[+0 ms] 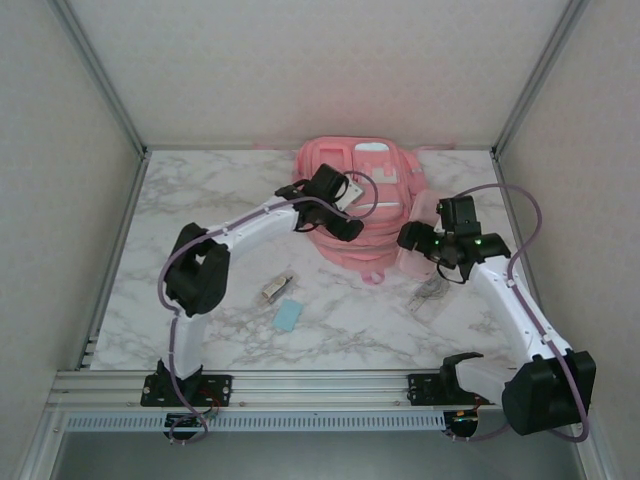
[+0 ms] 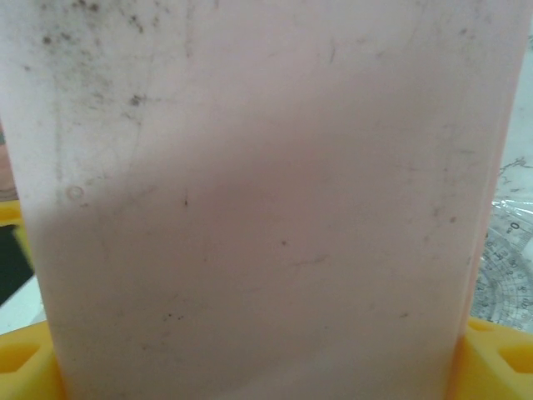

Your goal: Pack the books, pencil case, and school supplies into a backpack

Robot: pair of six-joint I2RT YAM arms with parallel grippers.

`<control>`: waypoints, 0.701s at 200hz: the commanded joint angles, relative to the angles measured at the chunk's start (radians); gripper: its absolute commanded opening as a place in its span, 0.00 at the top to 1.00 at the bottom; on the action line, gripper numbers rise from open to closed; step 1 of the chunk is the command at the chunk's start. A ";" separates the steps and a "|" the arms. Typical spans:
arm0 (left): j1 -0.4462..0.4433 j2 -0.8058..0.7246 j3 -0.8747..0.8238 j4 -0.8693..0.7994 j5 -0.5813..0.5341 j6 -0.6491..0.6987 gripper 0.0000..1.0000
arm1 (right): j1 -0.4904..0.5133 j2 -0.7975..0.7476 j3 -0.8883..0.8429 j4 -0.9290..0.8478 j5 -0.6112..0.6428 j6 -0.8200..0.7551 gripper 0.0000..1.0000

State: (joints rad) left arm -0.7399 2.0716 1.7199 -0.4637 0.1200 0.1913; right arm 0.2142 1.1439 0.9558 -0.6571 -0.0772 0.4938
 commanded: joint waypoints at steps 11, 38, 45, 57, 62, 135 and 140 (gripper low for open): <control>-0.009 0.090 0.128 -0.137 0.089 0.111 0.11 | -0.025 -0.021 -0.041 0.049 -0.057 0.010 0.41; -0.009 0.160 0.182 -0.161 0.016 0.121 0.13 | -0.038 -0.038 -0.055 0.043 -0.064 0.011 0.42; -0.009 0.168 0.177 -0.138 -0.026 0.123 0.13 | -0.041 -0.042 -0.053 0.041 -0.066 0.011 0.42; -0.009 0.185 0.176 -0.092 -0.098 0.122 0.15 | -0.043 -0.050 -0.052 0.036 -0.071 0.007 0.44; -0.009 0.191 0.177 -0.072 -0.127 0.121 0.17 | -0.044 -0.053 -0.051 0.036 -0.074 0.007 0.44; -0.009 0.265 0.266 -0.008 -0.242 0.123 1.00 | -0.056 -0.106 -0.053 -0.007 -0.060 0.001 0.48; -0.009 0.255 0.267 -0.012 -0.230 0.108 1.00 | -0.058 -0.108 -0.054 -0.010 -0.057 -0.001 0.48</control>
State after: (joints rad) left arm -0.7799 2.3150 1.9518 -0.4988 -0.0219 0.3359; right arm 0.1715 1.0683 0.9031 -0.6518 -0.1356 0.4976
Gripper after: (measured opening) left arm 0.056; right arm 0.855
